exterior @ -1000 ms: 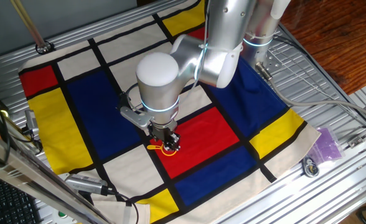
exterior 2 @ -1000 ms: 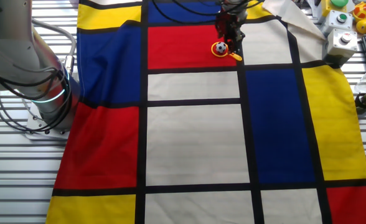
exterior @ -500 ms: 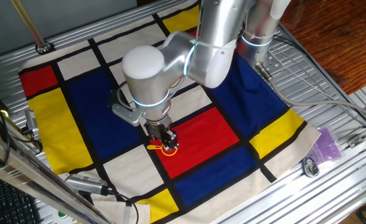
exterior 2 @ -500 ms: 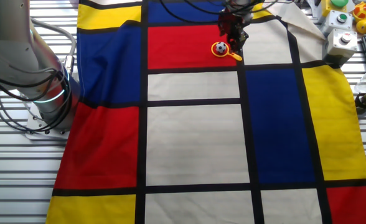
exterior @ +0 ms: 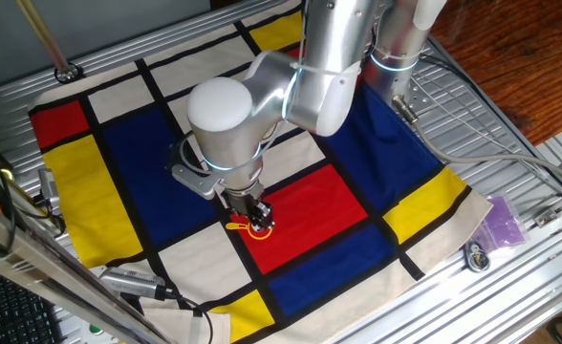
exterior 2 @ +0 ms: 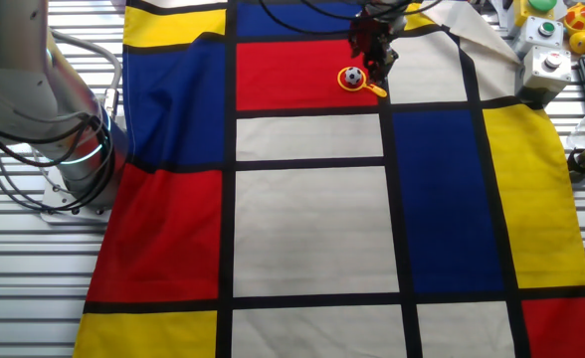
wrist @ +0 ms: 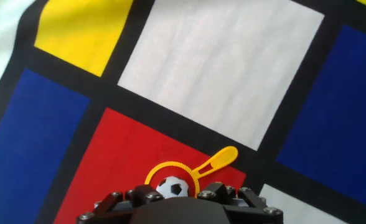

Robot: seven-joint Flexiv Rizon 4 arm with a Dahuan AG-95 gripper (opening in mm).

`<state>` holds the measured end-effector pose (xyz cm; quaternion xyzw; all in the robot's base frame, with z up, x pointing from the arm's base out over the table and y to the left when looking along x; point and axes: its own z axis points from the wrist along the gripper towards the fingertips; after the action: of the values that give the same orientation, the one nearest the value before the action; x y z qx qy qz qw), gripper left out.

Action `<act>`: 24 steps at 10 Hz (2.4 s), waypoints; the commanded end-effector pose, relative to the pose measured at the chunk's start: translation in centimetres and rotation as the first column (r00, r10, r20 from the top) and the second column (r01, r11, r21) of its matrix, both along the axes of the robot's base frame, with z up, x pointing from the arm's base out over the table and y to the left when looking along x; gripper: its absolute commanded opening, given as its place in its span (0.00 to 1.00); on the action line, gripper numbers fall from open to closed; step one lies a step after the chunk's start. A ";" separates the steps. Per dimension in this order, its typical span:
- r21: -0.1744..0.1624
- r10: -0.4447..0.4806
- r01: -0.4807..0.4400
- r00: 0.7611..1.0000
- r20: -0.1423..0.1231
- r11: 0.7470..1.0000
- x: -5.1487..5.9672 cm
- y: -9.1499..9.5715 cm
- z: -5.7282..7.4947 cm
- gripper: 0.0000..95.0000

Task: Remove the bubble ring from the ball

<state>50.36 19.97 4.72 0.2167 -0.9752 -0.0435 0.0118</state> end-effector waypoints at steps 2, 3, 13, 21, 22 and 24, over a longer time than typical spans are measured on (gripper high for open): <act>0.008 -0.016 0.016 1.000 0.008 1.000 -0.3 0.6 -1.3 0.60; 0.009 -0.017 0.017 1.000 0.012 1.000 -0.3 0.8 -1.8 0.60; -0.014 -0.017 0.017 1.000 0.020 1.000 -1.1 0.7 -3.4 0.00; -0.022 0.054 -0.054 0.999 0.001 0.998 -0.9 -2.2 -0.8 0.00; -0.026 0.065 -0.065 0.998 -0.008 0.998 -0.9 -3.1 -0.5 0.00; -0.038 0.100 -0.101 0.995 -0.026 0.994 -1.4 -5.0 0.1 0.00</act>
<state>49.07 15.21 4.86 0.2625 -0.9641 -0.0298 0.0278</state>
